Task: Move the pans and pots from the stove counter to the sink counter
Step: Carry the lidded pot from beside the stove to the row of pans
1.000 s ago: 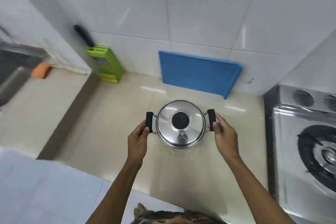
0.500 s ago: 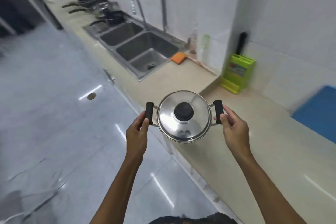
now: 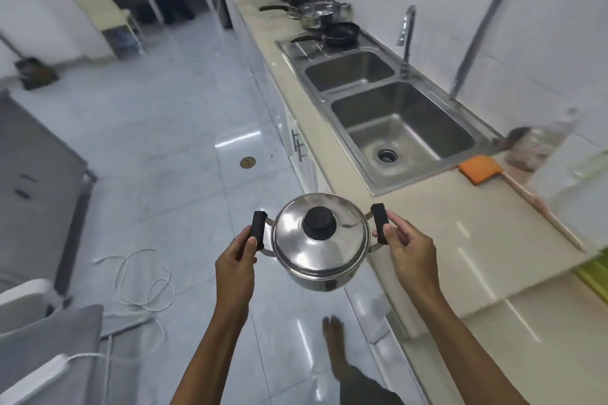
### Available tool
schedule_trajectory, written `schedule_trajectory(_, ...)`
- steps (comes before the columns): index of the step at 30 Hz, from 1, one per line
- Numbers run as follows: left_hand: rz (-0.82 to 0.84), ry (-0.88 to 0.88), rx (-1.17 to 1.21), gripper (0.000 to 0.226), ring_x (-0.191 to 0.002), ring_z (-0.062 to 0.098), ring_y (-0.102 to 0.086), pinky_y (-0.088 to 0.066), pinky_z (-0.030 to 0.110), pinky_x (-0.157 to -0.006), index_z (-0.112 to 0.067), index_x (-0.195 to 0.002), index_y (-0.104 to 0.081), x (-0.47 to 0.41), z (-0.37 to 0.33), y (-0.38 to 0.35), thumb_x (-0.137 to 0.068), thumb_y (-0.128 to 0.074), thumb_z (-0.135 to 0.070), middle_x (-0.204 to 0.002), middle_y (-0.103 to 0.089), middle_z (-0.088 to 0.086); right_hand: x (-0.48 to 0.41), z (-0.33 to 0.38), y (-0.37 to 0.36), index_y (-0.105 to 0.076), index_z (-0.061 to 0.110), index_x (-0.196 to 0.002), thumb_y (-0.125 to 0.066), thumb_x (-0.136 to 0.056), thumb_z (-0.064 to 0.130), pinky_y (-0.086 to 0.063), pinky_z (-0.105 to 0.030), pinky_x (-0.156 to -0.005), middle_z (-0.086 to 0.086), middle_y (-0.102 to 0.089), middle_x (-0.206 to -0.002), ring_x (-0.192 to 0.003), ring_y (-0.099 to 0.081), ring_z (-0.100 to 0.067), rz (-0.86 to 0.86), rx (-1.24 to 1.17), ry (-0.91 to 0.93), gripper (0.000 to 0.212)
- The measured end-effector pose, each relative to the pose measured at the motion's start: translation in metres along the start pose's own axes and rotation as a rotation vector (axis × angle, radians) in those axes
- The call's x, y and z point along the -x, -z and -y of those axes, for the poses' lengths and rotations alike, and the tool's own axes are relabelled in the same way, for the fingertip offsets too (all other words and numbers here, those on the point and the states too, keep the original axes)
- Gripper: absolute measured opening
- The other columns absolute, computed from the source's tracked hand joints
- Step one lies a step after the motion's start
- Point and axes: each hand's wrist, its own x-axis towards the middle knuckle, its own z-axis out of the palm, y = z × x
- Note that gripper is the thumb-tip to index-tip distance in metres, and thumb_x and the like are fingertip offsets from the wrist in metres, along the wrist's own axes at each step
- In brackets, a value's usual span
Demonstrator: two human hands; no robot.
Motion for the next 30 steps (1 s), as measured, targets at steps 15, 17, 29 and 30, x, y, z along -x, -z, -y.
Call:
schedule_trajectory(15,-0.105,0.032,0.044,0.032,-0.11,0.007,-0.066,-0.053,0.028,-0.085,-0.024,-0.132,-0.065,-0.337,-0.076,-0.035,-0.101,-0.058,-0.02,-0.12,-0.071,-0.013,-0.316,0.079,-0.204,-0.062,0.023,-0.135,-0.058,-0.101,0.021,-0.044,0.002,-0.072,0.023,-0.077,-0.087,-0.089,-0.068,0.013,0.094,0.038,0.042,0.035)
schedule_trajectory(17,-0.092,0.029,0.05,0.032,-0.109,0.006,-0.066,-0.052,0.027,-0.084,-0.025,-0.131,-0.065,-0.387,-0.08,-0.038,-0.101,-0.058,-0.021,-0.12,-0.07,-0.014,-0.351,0.085,-0.231,-0.063,0.019,-0.135,-0.058,-0.1,0.02,-0.044,0.001,-0.073,0.012,-0.079,-0.093,-0.089,-0.07,0.009,0.079,0.026,0.024,0.035)
schedule_trajectory(29,0.088,0.0,0.038,0.029,-0.094,-0.007,-0.069,-0.055,0.032,-0.089,-0.034,-0.124,-0.068,-0.733,-0.152,-0.064,-0.1,-0.059,-0.02,-0.097,-0.074,-0.033,-0.586,0.156,-0.411,-0.062,0.025,-0.135,-0.057,-0.101,0.023,-0.051,-0.006,-0.083,0.005,-0.078,-0.107,-0.097,-0.07,0.006,-0.086,0.048,-0.008,0.035)
schedule_trajectory(30,0.1,-0.007,0.026,0.029,-0.092,-0.007,-0.069,-0.055,0.032,-0.087,-0.031,-0.127,-0.068,-0.758,-0.16,-0.068,-0.101,-0.059,-0.02,-0.095,-0.074,-0.032,-0.604,0.162,-0.422,-0.063,0.025,-0.135,-0.057,-0.1,0.022,-0.05,-0.004,-0.081,0.006,-0.078,-0.106,-0.096,-0.069,0.006,-0.107,0.048,-0.005,0.035)
